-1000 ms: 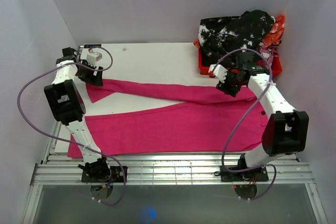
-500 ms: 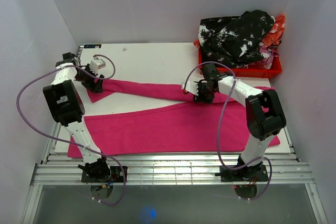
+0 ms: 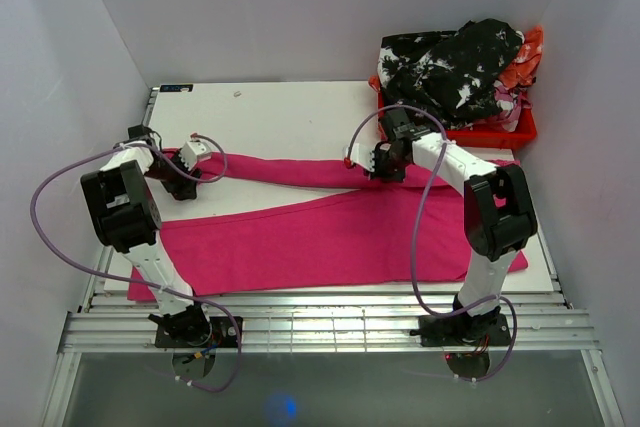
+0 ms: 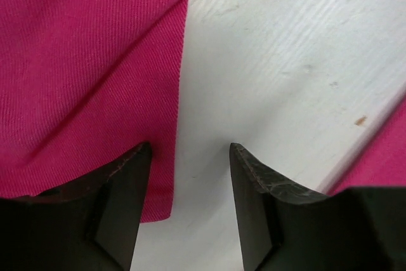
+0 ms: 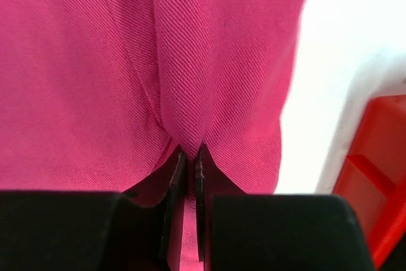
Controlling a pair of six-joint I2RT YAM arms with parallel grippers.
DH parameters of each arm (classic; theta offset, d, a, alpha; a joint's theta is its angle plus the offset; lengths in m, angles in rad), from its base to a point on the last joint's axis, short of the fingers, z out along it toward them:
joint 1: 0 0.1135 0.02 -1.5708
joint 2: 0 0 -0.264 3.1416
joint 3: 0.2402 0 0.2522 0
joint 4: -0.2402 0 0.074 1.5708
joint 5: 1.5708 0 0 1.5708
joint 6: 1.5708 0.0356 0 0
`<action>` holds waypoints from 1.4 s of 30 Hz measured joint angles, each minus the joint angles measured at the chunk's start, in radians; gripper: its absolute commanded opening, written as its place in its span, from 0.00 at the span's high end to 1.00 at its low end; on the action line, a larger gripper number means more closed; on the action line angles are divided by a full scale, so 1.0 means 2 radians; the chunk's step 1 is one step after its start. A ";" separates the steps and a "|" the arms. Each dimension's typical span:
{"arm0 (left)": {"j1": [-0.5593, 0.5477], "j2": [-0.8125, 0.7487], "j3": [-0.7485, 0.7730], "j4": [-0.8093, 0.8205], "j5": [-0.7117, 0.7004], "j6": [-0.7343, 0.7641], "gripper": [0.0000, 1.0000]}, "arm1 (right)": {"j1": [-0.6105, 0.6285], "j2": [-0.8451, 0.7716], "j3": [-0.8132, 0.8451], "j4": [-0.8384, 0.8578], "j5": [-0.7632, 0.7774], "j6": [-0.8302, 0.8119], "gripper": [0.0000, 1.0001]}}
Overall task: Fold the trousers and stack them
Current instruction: Flatten the trousers out
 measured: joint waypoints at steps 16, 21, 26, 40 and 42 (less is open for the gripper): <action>0.000 0.011 -0.002 0.113 -0.027 -0.002 0.92 | -0.059 0.074 0.171 -0.155 -0.111 0.032 0.92; 0.000 0.002 -0.011 0.091 -0.020 0.052 0.95 | -0.074 0.113 0.219 -0.183 -0.131 0.055 0.92; 0.000 -0.051 -0.065 0.014 -0.021 0.129 0.97 | -0.095 0.163 0.291 -0.240 -0.178 0.072 0.92; 0.017 -0.091 -0.083 -0.123 -0.022 0.237 0.97 | -0.122 0.199 0.327 -0.274 -0.245 0.147 0.54; 0.017 -0.091 -0.095 -0.128 -0.027 0.241 0.98 | -0.122 0.198 0.314 -0.240 -0.236 0.174 0.76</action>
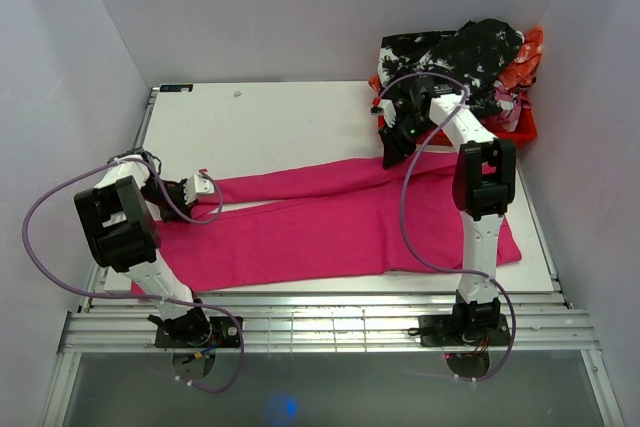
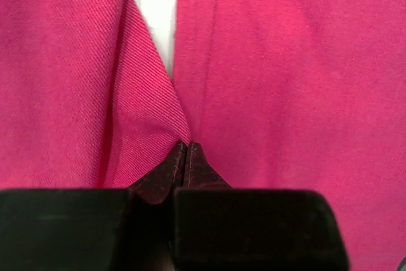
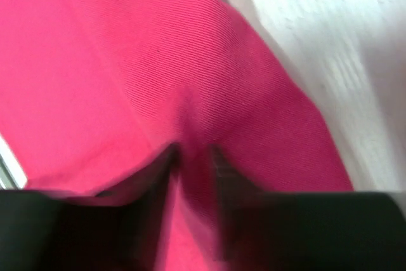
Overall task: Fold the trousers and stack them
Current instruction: Flatten the trousers out
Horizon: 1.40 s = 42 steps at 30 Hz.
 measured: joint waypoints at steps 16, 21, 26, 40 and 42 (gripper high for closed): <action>0.000 -0.001 -0.003 -0.007 -0.002 -0.001 0.98 | -0.017 -0.193 -0.179 0.097 0.103 -0.100 0.19; 0.000 -0.001 -0.003 -0.007 -0.002 -0.001 0.98 | -0.014 -0.239 -0.257 0.153 0.136 -0.155 0.18; 0.000 -0.001 -0.003 -0.008 -0.002 -0.001 0.98 | 0.005 -0.230 -0.314 0.235 0.185 -0.177 0.18; 0.003 -0.002 -0.012 -0.005 -0.002 0.005 0.98 | 0.027 -0.187 -0.282 0.401 0.239 -0.166 0.92; 0.003 -0.003 -0.015 -0.003 -0.002 0.008 0.98 | 0.027 -0.161 -0.239 0.396 0.241 -0.146 0.92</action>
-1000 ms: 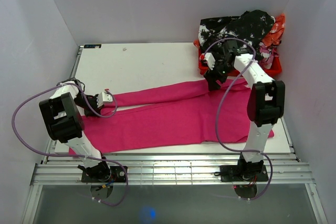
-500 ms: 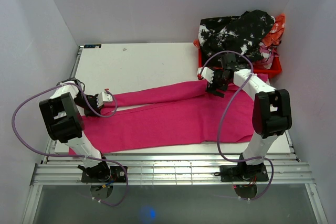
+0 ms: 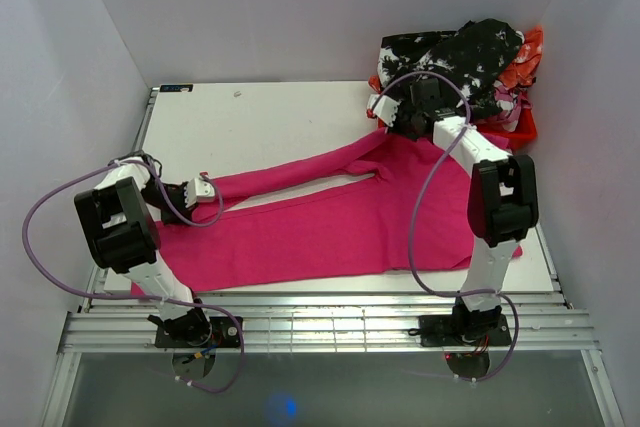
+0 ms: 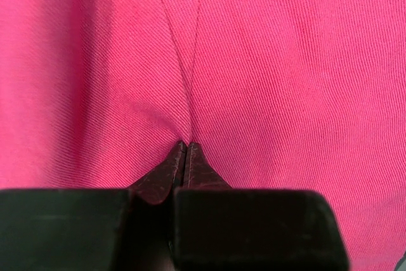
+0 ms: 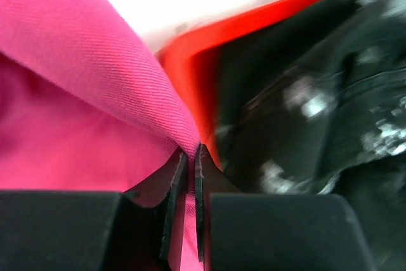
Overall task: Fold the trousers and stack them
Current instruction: Flatten the trousers out
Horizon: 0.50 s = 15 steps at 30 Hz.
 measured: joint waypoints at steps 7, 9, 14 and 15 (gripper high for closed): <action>0.004 -0.025 -0.019 0.003 0.005 0.017 0.98 | 0.000 0.080 0.084 0.006 0.035 0.080 0.92; 0.008 -0.037 -0.019 -0.002 0.014 0.022 0.97 | 0.001 0.086 0.087 0.010 0.045 0.097 0.92; 0.020 -0.056 -0.012 -0.019 0.044 0.023 0.97 | 0.007 0.088 0.088 0.016 0.072 0.120 0.40; 0.021 -0.056 -0.005 -0.023 0.051 0.019 0.97 | 0.008 0.088 0.090 0.019 0.080 0.127 0.15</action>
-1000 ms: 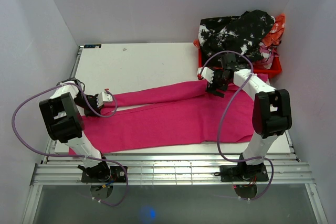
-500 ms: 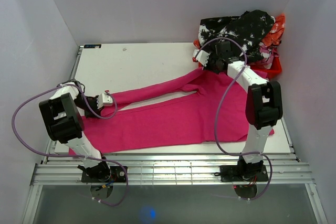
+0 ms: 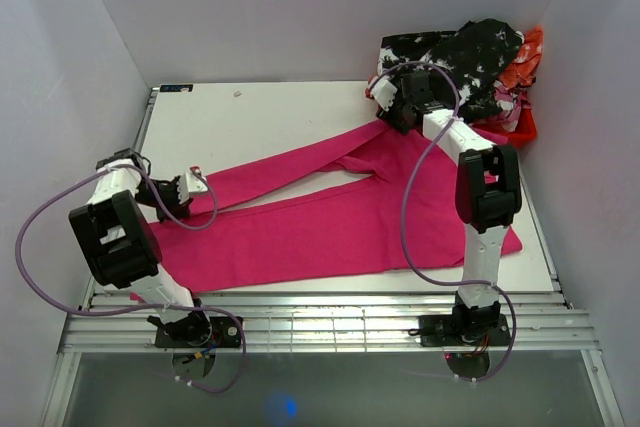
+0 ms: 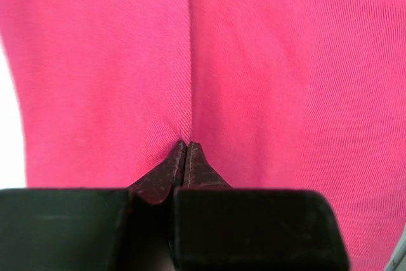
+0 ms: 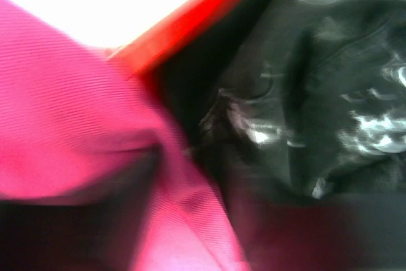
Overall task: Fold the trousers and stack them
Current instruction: Flatten the trousers out
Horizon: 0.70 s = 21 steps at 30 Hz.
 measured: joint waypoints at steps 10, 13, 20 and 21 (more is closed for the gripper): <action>0.005 0.074 0.182 -0.054 0.096 -0.127 1.00 | -0.007 -0.084 -0.037 -0.081 -0.033 0.016 0.07; 0.006 0.127 0.270 -0.043 0.128 -0.220 1.00 | -0.004 -0.168 -0.101 -0.135 -0.074 0.002 0.07; 0.006 0.206 0.327 0.219 0.108 -0.531 0.76 | -0.002 -0.245 -0.232 -0.187 -0.084 -0.032 0.28; 0.006 0.220 0.335 0.252 0.098 -0.562 0.67 | -0.004 -0.237 -0.255 -0.185 -0.077 -0.034 0.29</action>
